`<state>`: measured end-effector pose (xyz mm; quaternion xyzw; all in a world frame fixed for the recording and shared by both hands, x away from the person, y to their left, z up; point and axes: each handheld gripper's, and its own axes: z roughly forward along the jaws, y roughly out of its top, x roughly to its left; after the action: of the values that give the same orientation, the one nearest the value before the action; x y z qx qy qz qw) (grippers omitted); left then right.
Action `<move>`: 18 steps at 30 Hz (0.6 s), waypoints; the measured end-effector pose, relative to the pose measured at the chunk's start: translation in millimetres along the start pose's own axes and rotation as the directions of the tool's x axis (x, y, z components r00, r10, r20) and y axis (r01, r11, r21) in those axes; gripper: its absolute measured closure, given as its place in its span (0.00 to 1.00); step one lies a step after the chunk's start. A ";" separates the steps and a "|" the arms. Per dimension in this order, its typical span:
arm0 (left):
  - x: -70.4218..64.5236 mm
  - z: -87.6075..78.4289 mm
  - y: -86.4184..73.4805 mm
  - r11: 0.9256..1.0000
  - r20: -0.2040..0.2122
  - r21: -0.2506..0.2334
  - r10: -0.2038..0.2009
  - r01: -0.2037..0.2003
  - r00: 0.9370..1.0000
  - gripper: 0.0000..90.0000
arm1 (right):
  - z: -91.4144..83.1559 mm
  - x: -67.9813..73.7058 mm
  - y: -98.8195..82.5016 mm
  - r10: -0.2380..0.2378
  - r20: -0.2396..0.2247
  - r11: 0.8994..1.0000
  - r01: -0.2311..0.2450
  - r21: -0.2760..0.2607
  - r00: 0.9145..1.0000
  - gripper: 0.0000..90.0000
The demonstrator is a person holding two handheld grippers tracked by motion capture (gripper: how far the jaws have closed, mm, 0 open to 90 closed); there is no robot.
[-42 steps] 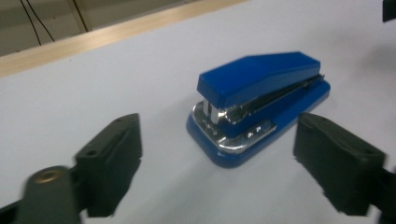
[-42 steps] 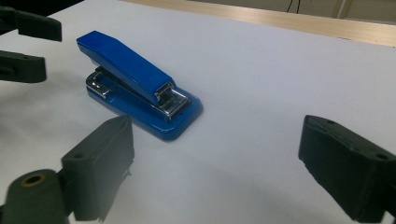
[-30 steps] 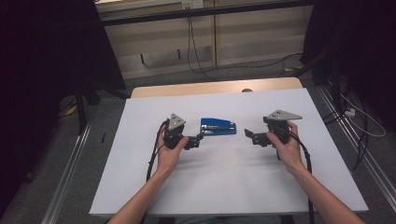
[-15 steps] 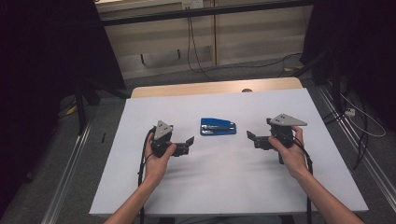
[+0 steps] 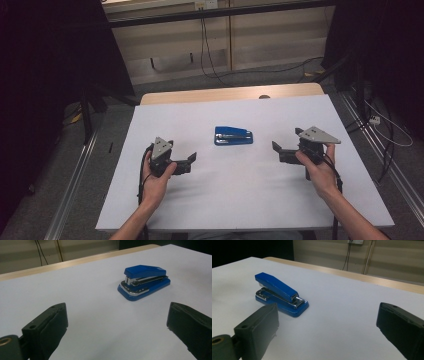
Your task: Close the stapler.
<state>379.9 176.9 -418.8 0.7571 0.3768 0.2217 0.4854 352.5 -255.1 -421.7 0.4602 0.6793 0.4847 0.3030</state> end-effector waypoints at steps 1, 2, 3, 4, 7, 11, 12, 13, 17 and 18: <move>0.3 -1.8 -0.5 1.000 0.003 0.002 0.005 -0.005 1.000 0.04 | -4.0 -0.8 0.0 0.000 0.004 1.000 0.000 -0.011 1.000 0.05; 0.3 -4.3 -1.0 1.000 0.004 0.003 0.006 -0.006 1.000 0.04 | -6.2 -1.1 0.0 0.003 0.003 1.000 -0.003 -0.014 1.000 0.04; 0.7 -7.2 -1.3 1.000 0.006 0.001 0.010 -0.010 1.000 0.04 | -9.1 -1.6 -0.2 0.004 0.005 1.000 -0.004 -0.014 1.000 0.04; 0.7 -10.4 -1.7 1.000 0.006 -0.007 0.008 -0.008 1.000 0.04 | -11.6 -1.7 -0.6 0.005 0.004 1.000 -0.005 -0.012 1.000 0.04; 1.6 -17.8 -1.7 1.000 -0.004 -0.023 0.014 -0.014 1.000 0.04 | -18.5 -1.7 -3.1 0.004 0.008 1.000 -0.004 -0.009 1.000 0.04; 5.0 -26.1 -3.7 1.000 -0.014 -0.030 0.010 -0.010 1.000 0.04 | -25.1 -1.5 -5.8 0.010 0.009 1.000 -0.010 -0.001 1.000 0.04; 6.0 -27.7 -4.5 1.000 -0.019 -0.030 0.003 -0.004 1.000 0.04 | -26.7 -1.5 -6.4 0.009 0.012 1.000 -0.009 0.000 1.000 0.04; 6.6 -29.3 -5.2 0.999 -0.023 -0.035 -0.004 0.003 1.000 0.04 | -27.8 -1.7 -7.1 0.006 0.013 1.000 -0.006 0.002 1.000 0.04; 8.2 -35.4 -8.4 1.000 -0.036 -0.031 -0.001 0.000 0.999 0.04 | -34.9 -1.4 -10.1 -0.007 0.023 1.000 0.007 0.013 1.000 0.03; 8.2 -36.9 -9.5 1.000 -0.037 -0.031 -0.002 0.001 0.999 0.04 | -36.6 -1.8 -10.9 -0.004 0.029 1.000 0.004 0.012 1.000 0.03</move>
<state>355.7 206.7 -411.7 0.7451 0.3828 0.2410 0.4901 318.2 -271.8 -419.3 0.4676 0.6785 0.4734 0.3111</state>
